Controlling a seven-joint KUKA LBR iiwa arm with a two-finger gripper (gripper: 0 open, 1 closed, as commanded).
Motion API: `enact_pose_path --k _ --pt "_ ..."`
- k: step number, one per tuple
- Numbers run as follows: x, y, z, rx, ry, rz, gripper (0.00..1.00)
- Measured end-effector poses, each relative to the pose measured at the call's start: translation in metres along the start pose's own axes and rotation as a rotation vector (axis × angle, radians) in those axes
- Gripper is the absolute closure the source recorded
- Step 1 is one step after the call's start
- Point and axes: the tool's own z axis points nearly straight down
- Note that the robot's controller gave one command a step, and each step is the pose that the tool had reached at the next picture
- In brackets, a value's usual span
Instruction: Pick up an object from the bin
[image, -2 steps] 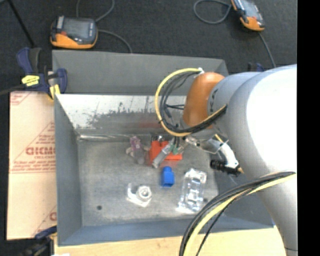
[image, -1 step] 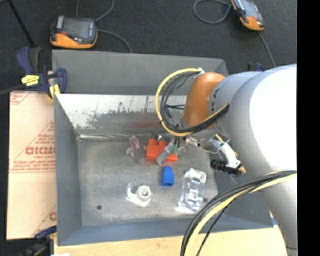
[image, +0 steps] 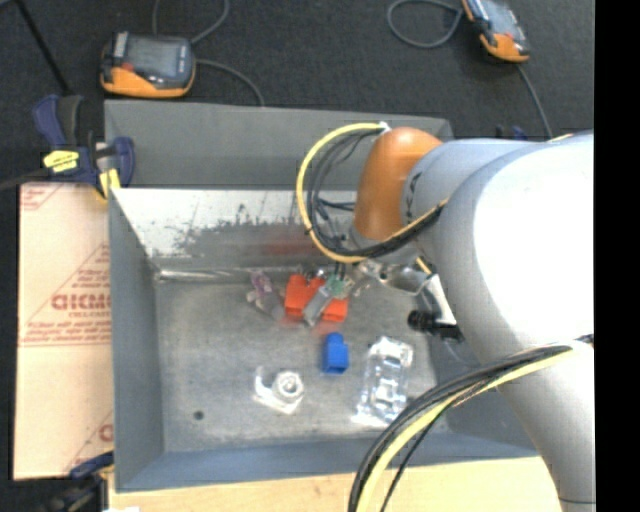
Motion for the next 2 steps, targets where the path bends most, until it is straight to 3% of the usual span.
enact_pose_path --k 1,2 --pt "-0.007 -0.001 -0.085 -0.053 -0.042 0.048 1.0" --pt "-0.025 -0.034 -0.17 -0.052 -0.044 0.043 1.0"
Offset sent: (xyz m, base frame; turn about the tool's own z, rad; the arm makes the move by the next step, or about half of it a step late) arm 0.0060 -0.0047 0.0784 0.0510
